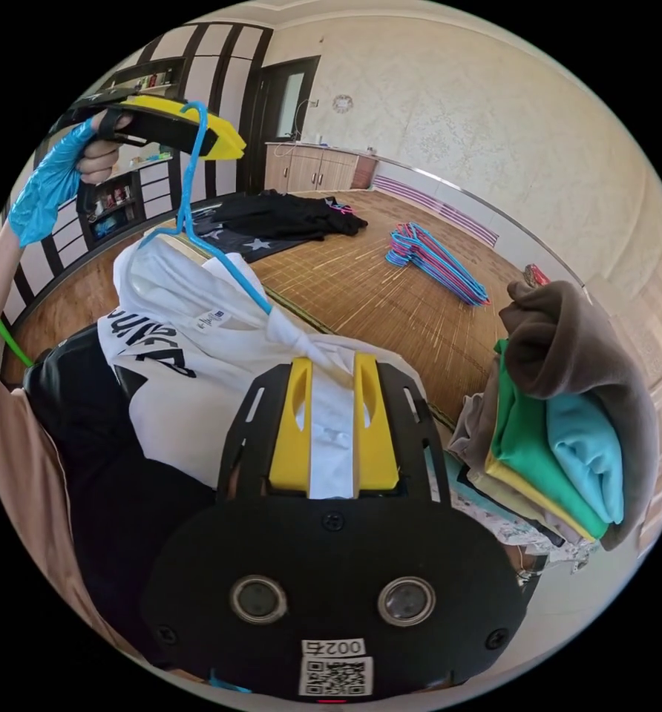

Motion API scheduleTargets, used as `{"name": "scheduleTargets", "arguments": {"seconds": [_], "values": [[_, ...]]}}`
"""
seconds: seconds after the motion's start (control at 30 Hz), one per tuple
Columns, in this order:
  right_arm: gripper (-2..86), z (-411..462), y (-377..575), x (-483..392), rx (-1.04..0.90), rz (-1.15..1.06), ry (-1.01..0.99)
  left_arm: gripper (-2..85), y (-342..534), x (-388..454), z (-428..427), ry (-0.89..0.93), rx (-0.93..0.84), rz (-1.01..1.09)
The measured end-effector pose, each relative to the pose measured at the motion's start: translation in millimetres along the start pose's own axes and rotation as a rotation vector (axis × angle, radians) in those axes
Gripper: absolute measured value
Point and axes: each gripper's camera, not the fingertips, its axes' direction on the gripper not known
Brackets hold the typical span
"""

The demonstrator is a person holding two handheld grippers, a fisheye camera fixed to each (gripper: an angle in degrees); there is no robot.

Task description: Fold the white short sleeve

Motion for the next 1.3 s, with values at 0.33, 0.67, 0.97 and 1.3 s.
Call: {"name": "scheduleTargets", "arguments": {"seconds": [0.33, 0.67, 0.97, 1.3], "values": [[9.7, -39, 0, 5, 0.049, 0.083, -0.141, -0.6, 1, 19, -4, -0.042, -0.004, 0.002], [6.2, -41, -7, -18, 0.046, 0.113, -0.134, -1.0, 1, 24, -5, -0.035, -0.012, -0.015], [-0.7, -60, 1, -28, 0.071, 0.116, -0.017, -0.9, 3, 27, -8, -0.056, -0.006, -0.005], [-0.9, -50, -10, -44, -0.012, 0.148, 0.131, -1.0, 11, 23, -12, -0.087, -0.002, -0.005]]}}
